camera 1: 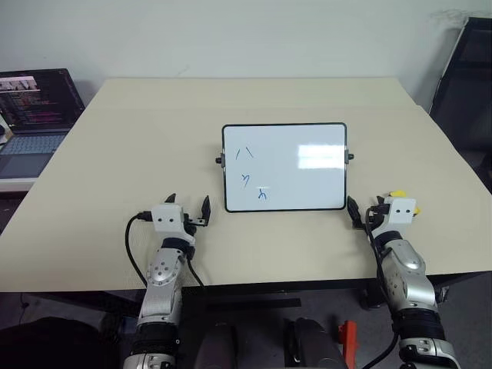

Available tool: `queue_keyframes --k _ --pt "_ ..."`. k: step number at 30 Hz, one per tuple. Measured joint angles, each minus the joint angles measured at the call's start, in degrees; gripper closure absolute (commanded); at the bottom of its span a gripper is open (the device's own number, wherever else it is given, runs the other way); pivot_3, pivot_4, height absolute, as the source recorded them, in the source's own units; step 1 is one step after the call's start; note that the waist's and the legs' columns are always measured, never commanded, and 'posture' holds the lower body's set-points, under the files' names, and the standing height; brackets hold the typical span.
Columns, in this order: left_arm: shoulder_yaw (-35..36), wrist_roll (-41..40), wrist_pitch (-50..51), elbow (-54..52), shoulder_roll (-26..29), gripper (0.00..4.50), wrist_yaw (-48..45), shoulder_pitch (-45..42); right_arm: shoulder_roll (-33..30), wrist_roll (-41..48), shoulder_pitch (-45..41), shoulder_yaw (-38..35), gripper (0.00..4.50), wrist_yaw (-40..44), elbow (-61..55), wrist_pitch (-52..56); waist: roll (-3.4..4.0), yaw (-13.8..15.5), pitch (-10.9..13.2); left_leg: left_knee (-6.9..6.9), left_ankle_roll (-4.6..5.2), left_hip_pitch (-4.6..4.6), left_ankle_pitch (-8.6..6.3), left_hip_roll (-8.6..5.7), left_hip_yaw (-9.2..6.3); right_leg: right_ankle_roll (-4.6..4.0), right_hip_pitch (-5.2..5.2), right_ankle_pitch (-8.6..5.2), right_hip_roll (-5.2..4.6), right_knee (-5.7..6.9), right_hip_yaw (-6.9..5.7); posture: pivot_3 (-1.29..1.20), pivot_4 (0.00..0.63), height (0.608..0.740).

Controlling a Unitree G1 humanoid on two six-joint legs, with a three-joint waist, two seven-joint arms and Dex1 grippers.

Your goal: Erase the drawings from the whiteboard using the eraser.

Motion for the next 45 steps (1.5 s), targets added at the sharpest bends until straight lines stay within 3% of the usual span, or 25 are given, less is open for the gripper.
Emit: queue_keyframes --k 26,33,36,38,45 --pt "-0.03 -2.34 2.32 1.54 1.76 0.00 -6.10 -2.19 -3.94 0.44 1.60 -1.95 0.03 1.11 -0.20 1.54 -0.05 0.18 0.00 0.00 0.00 0.00 0.00 0.00 -0.02 -0.02 0.00 -0.01 0.00 0.01 -0.01 0.00 0.150 0.740" --pt "2.20 -13.09 10.08 -2.75 11.38 0.00 -20.04 -2.87 -5.99 1.69 2.59 -2.81 0.03 2.03 -2.77 4.23 -0.05 -0.08 0.03 -0.10 0.00 -0.04 0.00 0.04 0.01 -0.11 -0.14 -0.06 0.03 0.08 0.00 0.00 0.150 0.740" --pt "3.65 -22.46 23.43 -8.64 26.11 0.00 -33.24 -3.00 -6.57 2.39 3.11 -3.37 0.03 2.69 -5.16 4.95 -0.33 -0.41 0.22 -0.13 0.00 -0.14 0.00 0.21 -0.06 -0.32 -0.36 -0.12 0.21 0.22 -0.04 0.00 0.150 0.740" --pt "4.68 -25.92 28.86 -12.38 30.60 0.00 -37.99 -4.72 -6.88 2.52 3.83 -3.99 0.03 2.80 -5.33 4.98 -0.30 -0.35 0.23 -0.17 0.00 -0.15 0.00 0.16 -0.02 -0.32 -0.34 -0.14 0.13 0.16 -0.02 0.00 0.150 0.740" --pt "-2.45 -32.99 41.23 -21.55 28.04 0.00 -42.91 -12.00 -5.54 2.51 4.36 -2.78 0.03 2.24 -6.82 5.23 -0.30 0.13 0.24 -0.09 0.00 -0.42 0.00 0.09 -0.06 -0.24 -0.53 -0.12 0.11 0.20 -0.04 0.00 0.150 0.740"
